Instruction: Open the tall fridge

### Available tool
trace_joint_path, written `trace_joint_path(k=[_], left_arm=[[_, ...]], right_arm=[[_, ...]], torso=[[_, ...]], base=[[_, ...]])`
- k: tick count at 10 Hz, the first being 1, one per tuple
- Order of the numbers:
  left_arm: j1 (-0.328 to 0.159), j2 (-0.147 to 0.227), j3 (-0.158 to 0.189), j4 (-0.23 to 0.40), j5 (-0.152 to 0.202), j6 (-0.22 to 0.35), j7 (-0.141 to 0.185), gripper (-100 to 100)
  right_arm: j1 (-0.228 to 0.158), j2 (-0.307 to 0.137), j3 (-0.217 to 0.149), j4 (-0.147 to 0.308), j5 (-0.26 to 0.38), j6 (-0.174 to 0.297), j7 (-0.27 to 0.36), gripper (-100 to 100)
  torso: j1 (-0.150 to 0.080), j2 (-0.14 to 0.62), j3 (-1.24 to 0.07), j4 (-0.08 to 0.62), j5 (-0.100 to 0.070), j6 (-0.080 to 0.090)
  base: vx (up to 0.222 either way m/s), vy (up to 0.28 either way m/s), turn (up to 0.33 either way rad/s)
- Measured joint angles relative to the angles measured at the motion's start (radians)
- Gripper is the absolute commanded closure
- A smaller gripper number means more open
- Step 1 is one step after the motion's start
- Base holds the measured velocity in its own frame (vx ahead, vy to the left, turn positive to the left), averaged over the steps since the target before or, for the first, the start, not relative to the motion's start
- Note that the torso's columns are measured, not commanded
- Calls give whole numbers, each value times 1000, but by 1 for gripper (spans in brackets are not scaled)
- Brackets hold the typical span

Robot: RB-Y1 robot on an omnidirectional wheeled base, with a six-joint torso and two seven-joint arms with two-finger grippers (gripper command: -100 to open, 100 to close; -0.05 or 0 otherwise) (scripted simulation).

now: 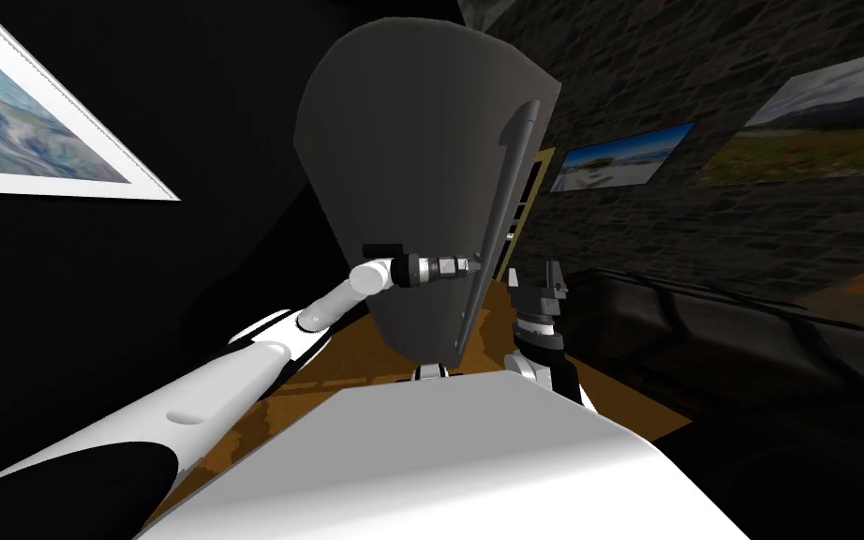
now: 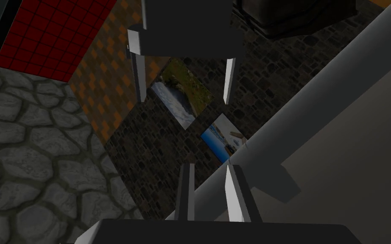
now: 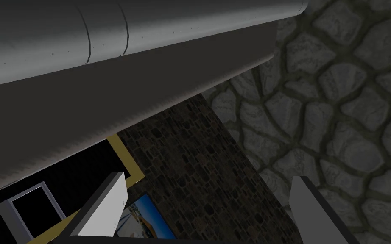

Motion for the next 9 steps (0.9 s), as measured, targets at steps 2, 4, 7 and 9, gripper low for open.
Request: trace_joint_path(k=[2,4,7,9], left_arm=[[-45,17,31,3,28,21,37,-100],[-92,34,63,11,64,45,67,-100],[-94,34,66,11,67,48,69,0],[-94,34,66,11,67,48,69,0]], right_arm=[[0,0,0,0,0,0,0,0],[0,0,0,0,0,0,0,0],[0,0,0,0,0,0,0,0],[0,0,0,0,0,0,0,0]], torso=[[-2,-3,-2,-1,-1,1],[8,5,3,2,2,1],[8,5,3,1,2,0],[7,4,2,1,2,0]], base=[[29,-70,45],[13,-38,23],[2,-2,-1],[0,0,0]])
